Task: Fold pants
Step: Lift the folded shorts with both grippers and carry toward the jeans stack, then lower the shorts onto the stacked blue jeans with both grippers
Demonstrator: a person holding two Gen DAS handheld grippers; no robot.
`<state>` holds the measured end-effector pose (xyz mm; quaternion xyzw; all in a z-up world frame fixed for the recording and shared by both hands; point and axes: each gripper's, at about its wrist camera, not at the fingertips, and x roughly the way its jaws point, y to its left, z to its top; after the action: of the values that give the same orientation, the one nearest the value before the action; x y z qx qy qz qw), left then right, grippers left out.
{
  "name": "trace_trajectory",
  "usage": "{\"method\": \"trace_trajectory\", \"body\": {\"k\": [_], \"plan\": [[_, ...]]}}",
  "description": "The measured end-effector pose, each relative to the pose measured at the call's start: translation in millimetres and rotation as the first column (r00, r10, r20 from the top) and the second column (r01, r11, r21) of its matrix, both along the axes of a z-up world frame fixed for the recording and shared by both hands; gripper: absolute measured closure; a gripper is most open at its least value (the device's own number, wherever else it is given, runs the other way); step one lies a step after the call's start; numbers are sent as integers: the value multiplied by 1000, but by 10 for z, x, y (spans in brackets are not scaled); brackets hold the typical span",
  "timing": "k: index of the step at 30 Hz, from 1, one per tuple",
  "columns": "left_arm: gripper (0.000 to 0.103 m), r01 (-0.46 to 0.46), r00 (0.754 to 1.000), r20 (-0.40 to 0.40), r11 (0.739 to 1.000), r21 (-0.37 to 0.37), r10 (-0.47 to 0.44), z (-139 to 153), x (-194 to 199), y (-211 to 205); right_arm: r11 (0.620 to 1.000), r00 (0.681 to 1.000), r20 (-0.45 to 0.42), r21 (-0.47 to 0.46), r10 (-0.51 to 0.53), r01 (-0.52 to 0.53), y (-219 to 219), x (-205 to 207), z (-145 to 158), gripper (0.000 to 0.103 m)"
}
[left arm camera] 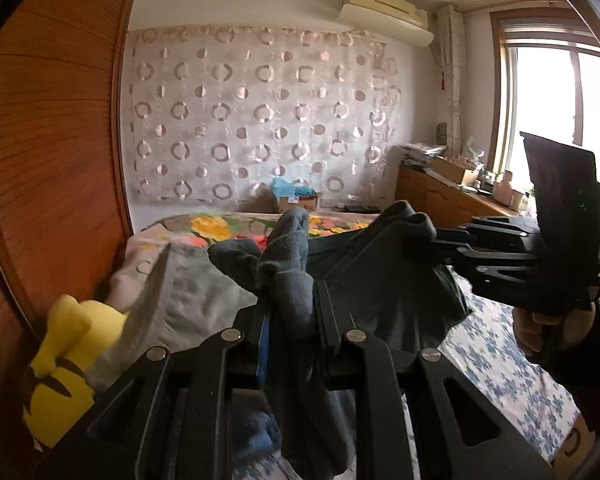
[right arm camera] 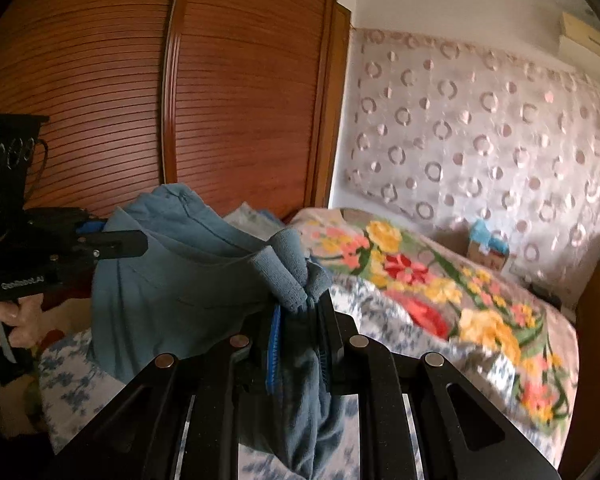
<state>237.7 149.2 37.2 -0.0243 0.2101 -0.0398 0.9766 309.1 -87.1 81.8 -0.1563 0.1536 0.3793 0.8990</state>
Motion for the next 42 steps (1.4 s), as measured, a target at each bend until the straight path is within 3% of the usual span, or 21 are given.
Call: {"method": "trace_trajectory", "body": {"k": [10,32,37,39,42], "plan": [[84,-88,996,11,996,-13,88,66,126,241,995,993,104,-84,60,-51,344,407,6,87],[79,-232,971,-72,970,-76,227,-352,3,710,976,982,40,-126,183,-177,1292,1107,-223,87],[69,-267,963,-74,959,-97,260,-369,-77,805,973,982,17,-140,188,-183,1415,1200,-271,87],[56,-273,961,-60,957,-101,268,-361,-136,820,975,983,-11,-127,181,-181,1423,1261,-272,86],[51,-275,961,-46,957,-89,272,-345,-158,817,981,988,-31,-115,154,-157,1462,1321,-257,74]]}}
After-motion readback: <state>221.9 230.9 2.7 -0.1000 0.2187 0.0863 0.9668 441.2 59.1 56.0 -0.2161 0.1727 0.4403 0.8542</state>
